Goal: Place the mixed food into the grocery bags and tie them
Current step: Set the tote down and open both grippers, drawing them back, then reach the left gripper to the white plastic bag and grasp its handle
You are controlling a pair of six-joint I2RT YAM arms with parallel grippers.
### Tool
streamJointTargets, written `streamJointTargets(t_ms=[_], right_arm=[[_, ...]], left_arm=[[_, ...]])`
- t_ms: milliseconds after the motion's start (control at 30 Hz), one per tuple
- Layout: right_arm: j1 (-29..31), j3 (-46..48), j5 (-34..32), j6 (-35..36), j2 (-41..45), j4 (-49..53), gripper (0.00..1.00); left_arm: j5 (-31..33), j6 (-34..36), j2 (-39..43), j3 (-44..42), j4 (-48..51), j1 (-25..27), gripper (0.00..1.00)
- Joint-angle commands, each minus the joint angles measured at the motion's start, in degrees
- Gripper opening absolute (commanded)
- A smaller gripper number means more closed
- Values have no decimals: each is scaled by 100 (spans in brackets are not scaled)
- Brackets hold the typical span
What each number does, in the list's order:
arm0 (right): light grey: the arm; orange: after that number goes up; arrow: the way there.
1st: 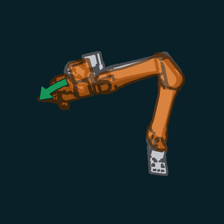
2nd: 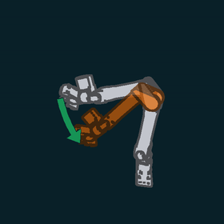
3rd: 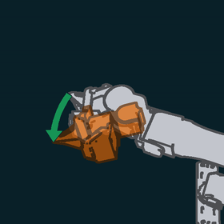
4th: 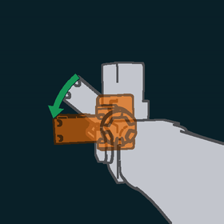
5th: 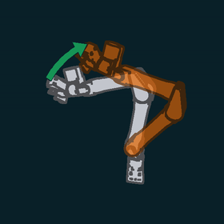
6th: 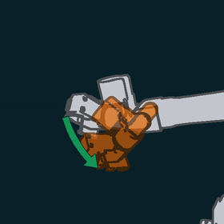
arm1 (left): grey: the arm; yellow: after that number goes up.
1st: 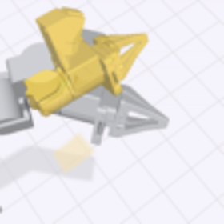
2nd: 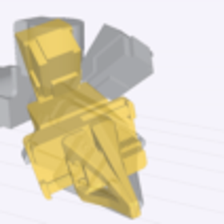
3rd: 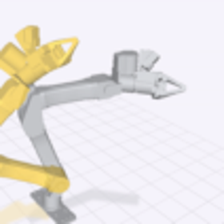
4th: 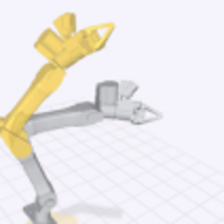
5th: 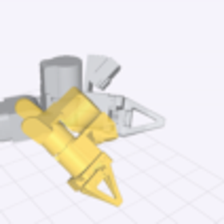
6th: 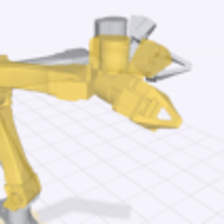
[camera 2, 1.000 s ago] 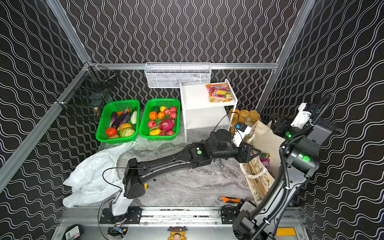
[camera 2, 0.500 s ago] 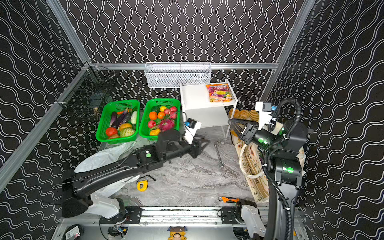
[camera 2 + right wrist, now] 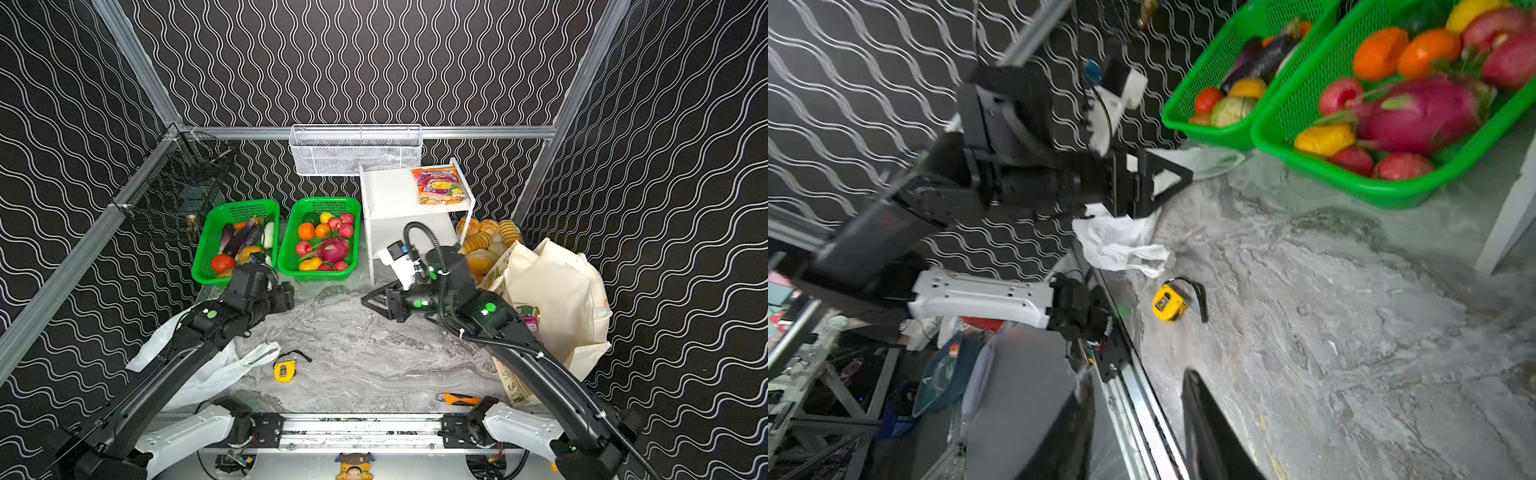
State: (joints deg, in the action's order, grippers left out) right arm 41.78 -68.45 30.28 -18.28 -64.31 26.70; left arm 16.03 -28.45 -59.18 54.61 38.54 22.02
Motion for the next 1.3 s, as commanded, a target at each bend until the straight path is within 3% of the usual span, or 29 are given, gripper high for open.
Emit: streamJointTargets(t_ms=[0,100,167,333,500,767,867,967,1267], right_arm=[[533,-115,-1295,106,-524,-163,39],[945,-418,-1690,38,-1133,-105,41],[1087,-567,-1747,-44,-1438,-120,41],[1175,-640,-1655,-247,-1749,-332,42],[1175,-418,-1654,-201,-1644,-561,43],[1175,-503,-1766,62,-1711,-246,46],[1180,-456,-1751,11,-1724,-250,46],[1174,-351,-1704,-76,-1697,-342,46],[1175,-101,-1951,-145,-1567,-610,46]], left_arm=[[372,-315,-194,-30,1028,-487,85],[1487,-760,-459,-28,1622,-711,95],[1872,-807,-648,-184,1657,-968,99],[1706,-1021,-1351,-433,1575,-1721,98],[1888,-1503,-2350,-175,1836,-1902,97],[1287,-2001,-3574,-350,1485,-1947,89],[1078,-2124,-3520,-541,1332,-1947,75],[872,-2005,-3025,-788,1077,-1947,54],[-239,-1115,-595,-1063,933,-1938,1]])
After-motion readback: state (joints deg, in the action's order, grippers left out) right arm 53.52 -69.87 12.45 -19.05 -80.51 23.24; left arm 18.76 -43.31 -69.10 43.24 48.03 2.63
